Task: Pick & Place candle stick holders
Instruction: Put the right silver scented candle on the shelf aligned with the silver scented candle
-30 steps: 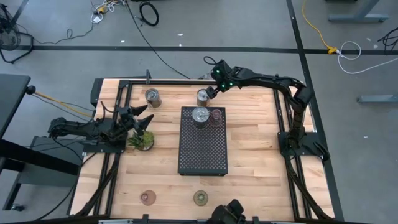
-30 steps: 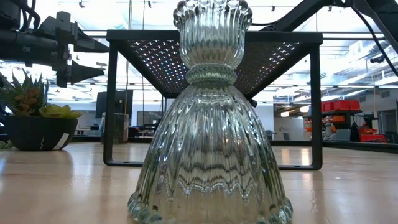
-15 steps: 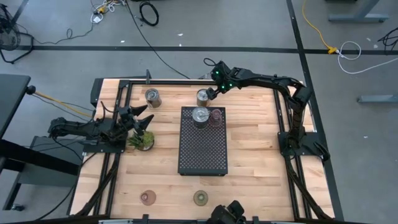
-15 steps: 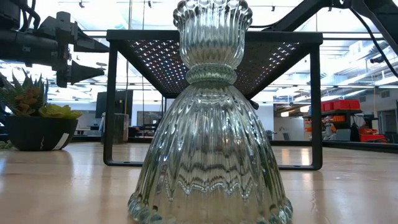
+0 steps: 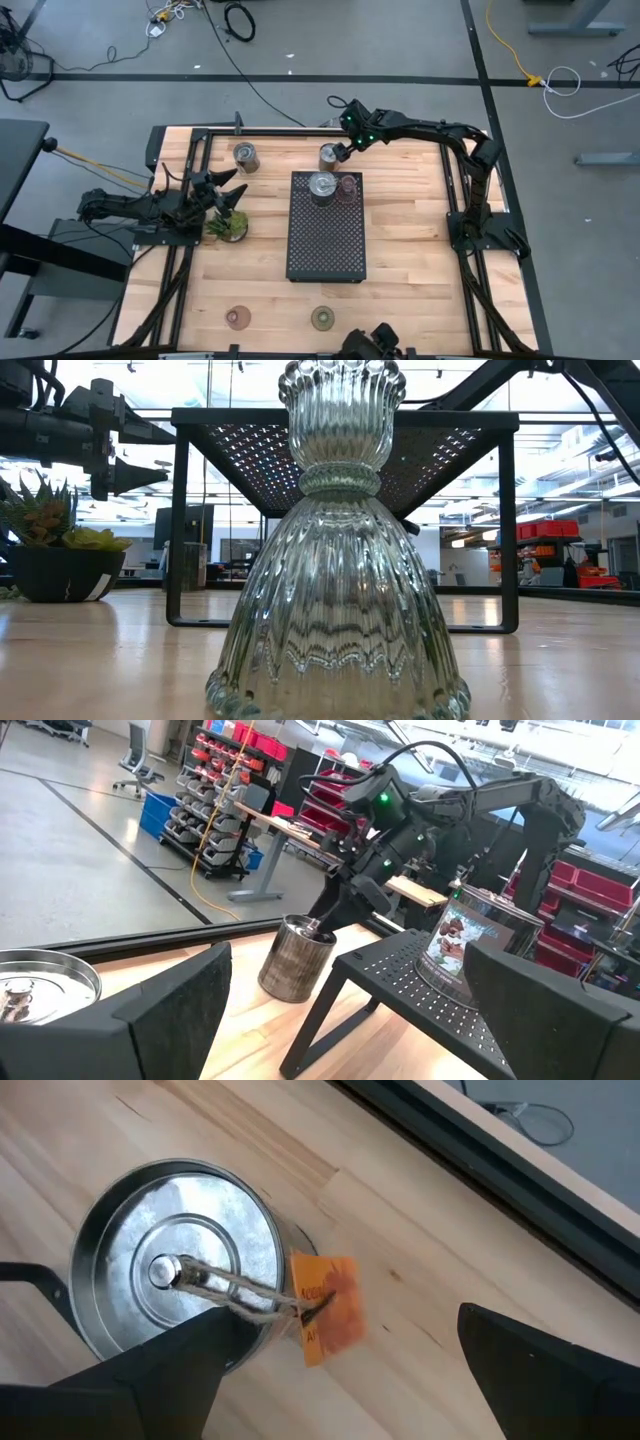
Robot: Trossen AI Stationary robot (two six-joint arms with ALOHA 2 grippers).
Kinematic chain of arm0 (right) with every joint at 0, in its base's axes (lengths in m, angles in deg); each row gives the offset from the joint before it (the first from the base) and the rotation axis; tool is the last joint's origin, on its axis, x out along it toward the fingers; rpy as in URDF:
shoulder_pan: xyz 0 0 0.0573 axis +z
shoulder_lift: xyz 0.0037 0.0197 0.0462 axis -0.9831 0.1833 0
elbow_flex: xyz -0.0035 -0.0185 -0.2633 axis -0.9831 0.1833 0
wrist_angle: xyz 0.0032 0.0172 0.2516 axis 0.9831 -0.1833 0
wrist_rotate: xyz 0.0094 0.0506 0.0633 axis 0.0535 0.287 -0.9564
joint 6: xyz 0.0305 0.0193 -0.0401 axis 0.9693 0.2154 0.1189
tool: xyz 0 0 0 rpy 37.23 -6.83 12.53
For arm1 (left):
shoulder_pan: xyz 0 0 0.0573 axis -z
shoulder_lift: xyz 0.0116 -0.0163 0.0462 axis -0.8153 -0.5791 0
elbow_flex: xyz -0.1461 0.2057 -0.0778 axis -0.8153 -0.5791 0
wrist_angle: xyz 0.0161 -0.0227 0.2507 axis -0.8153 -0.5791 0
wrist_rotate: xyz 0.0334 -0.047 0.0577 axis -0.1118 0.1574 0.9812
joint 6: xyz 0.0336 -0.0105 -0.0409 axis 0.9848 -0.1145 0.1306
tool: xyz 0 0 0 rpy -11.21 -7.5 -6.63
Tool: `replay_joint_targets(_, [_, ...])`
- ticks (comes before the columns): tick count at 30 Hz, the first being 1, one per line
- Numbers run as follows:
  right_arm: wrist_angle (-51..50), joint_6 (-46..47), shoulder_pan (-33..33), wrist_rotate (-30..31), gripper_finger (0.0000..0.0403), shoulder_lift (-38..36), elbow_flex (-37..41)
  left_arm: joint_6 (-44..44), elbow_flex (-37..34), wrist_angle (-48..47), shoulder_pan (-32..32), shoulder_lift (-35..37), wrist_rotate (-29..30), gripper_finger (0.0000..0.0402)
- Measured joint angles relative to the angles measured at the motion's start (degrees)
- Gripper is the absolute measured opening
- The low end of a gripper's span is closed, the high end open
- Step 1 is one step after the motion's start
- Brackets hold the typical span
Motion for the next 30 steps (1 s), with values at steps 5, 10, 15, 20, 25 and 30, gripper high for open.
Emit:
replay_joint_targets(5, [-0.85,-0.31,-0.07,0.22,0.0386,-0.42,0.02,0.00,0.00,0.00,0.00,0.00,0.00,0.0399])
replay_joint_targets(10, [-3.22,-1.03,-0.37,0.51,0.0386,-0.61,0.02,0.00,0.00,-0.02,0.00,0.00,0.00,0.0399])
replay_joint_targets(15, [-5.32,-1.13,-1.18,0.43,0.0386,-1.12,0.00,-0.02,0.00,-0.03,0.00,0.00,0.00,0.0399])
replay_joint_targets(20, [-6.78,-2.13,-1.91,4.04,0.0386,-2.80,0.21,0.00,0.00,-0.04,0.00,0.00,0.00,0.0399])
replay_joint_targets(25, [-11.52,-2.60,-2.84,4.10,0.0386,-3.19,0.18,0.00,0.00,-0.04,0.00,0.00,0.00,0.0399])
replay_joint_targets(30, [-13.44,-2.78,-3.00,6.42,0.0386,-3.53,0.07,0.00,0.00,-0.04,0.00,0.00,0.00,0.0399])
